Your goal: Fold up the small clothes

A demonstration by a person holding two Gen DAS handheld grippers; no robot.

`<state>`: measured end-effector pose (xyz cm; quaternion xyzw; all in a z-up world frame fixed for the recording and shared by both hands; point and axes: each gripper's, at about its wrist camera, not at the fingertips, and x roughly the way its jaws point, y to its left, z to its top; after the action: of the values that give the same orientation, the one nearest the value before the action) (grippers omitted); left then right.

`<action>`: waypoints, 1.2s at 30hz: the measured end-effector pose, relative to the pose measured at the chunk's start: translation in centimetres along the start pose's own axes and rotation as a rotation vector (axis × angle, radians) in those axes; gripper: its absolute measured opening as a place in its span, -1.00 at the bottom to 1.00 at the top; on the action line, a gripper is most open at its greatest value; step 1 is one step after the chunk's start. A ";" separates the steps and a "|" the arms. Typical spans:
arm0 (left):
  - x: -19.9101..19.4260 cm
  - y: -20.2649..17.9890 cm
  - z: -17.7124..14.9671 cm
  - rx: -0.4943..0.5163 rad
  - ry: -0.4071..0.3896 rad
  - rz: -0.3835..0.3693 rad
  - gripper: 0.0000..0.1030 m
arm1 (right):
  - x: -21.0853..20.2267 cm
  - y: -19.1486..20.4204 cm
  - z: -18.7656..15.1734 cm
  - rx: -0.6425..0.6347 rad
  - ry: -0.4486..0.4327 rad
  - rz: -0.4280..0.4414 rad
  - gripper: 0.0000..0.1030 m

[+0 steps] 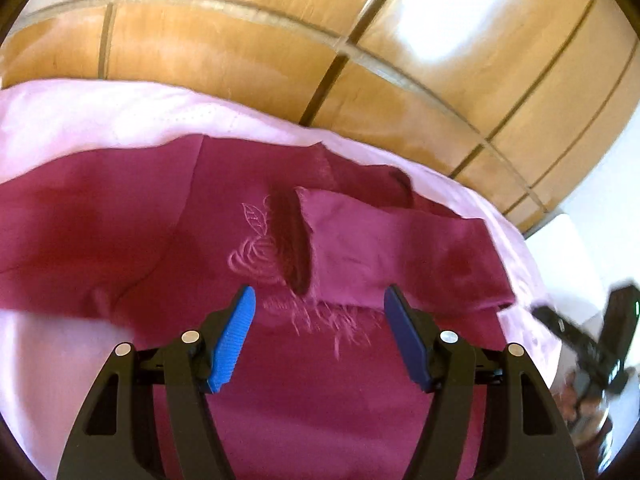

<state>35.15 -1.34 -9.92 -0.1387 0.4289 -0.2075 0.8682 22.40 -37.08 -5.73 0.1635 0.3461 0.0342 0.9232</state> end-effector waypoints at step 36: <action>4.4 1.0 1.5 0.177 0.030 0.270 -0.88 | 9.8 0.1 2.8 -0.028 0.171 -0.129 -0.11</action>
<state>39.02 -2.43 -12.45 0.0005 0.4366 -0.1279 0.8905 31.67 -36.08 -9.86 0.1246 0.4328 -0.0068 0.8928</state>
